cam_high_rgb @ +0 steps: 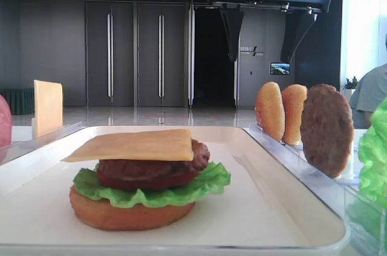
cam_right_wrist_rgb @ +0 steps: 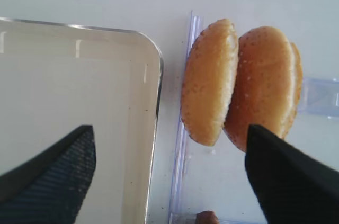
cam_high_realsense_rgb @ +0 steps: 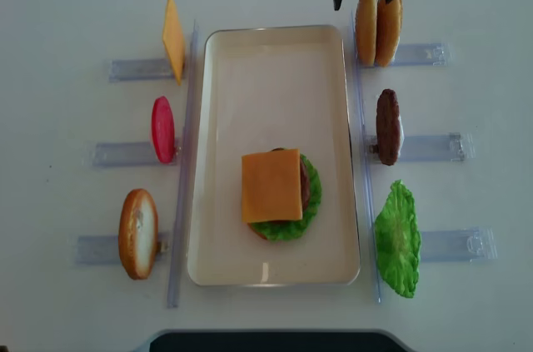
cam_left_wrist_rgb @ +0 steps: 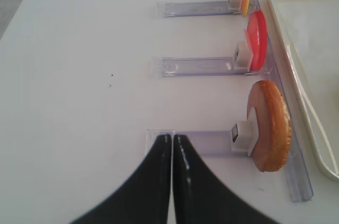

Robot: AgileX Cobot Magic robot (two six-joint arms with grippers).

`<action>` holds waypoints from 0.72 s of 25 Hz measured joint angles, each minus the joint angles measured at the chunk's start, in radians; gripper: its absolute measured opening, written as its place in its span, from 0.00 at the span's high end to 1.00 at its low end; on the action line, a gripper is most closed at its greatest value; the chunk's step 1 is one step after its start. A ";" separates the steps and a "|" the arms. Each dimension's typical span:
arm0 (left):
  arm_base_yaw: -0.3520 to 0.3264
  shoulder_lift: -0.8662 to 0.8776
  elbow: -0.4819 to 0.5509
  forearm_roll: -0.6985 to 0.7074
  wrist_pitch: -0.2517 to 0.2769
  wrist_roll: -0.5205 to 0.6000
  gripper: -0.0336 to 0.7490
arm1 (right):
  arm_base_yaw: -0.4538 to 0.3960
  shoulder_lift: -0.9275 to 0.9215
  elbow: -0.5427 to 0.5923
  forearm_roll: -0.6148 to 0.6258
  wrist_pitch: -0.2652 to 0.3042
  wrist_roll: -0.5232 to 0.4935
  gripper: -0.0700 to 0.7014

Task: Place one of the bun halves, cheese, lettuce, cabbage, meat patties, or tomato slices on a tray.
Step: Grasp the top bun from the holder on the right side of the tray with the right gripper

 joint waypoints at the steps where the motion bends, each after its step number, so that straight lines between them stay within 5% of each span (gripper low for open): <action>1: 0.000 0.000 0.000 0.000 0.000 0.000 0.97 | -0.003 0.000 0.000 0.000 -0.001 -0.001 0.20; 18: 0.000 0.000 0.000 0.000 0.000 0.000 0.97 | -0.022 0.072 0.000 0.030 -0.056 -0.037 0.20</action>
